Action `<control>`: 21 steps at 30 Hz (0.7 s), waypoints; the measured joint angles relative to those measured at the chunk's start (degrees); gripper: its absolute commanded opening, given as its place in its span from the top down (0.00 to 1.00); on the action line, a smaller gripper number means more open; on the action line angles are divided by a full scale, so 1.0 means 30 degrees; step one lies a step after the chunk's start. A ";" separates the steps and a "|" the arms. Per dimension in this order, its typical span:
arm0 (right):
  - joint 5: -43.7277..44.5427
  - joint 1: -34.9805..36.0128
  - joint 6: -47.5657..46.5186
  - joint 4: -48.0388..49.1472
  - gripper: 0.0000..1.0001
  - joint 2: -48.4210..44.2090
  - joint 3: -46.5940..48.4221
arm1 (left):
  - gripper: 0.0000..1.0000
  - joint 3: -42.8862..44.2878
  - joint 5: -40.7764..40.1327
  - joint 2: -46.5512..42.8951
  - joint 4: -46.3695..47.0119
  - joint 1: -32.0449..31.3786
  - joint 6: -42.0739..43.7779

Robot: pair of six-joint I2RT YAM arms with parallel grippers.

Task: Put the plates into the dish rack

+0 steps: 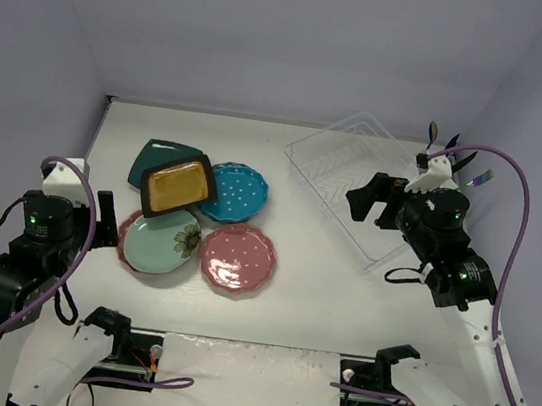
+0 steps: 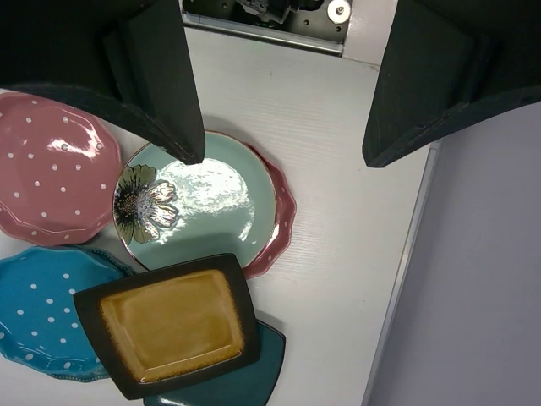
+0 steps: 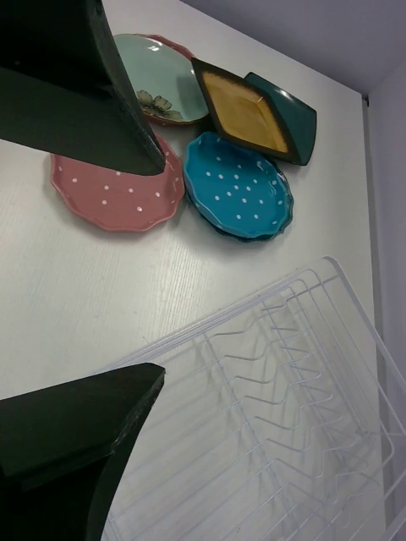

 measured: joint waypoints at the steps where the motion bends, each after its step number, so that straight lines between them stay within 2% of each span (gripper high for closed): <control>1: 0.0000 0.0000 0.0022 0.0000 0.00 -0.0058 -0.0022 | 0.24 -0.0058 0.0000 -0.0036 -0.0015 0.0000 0.0000; 4: -0.0095 0.0000 0.0262 -0.0007 0.01 -0.0175 -0.0073 | 0.24 -0.0182 0.0000 -0.0124 -0.0117 0.0000 0.0000; 13: -0.1537 0.0714 0.2127 0.0007 0.18 0.1785 -0.0386 | 0.24 -0.0182 0.0364 -0.0189 -0.0364 0.0000 -0.0182; 21: 0.0233 0.5697 0.4648 0.0146 0.26 0.6900 -0.0998 | 0.24 -0.0182 0.1158 0.0182 -0.0539 0.0000 -0.0831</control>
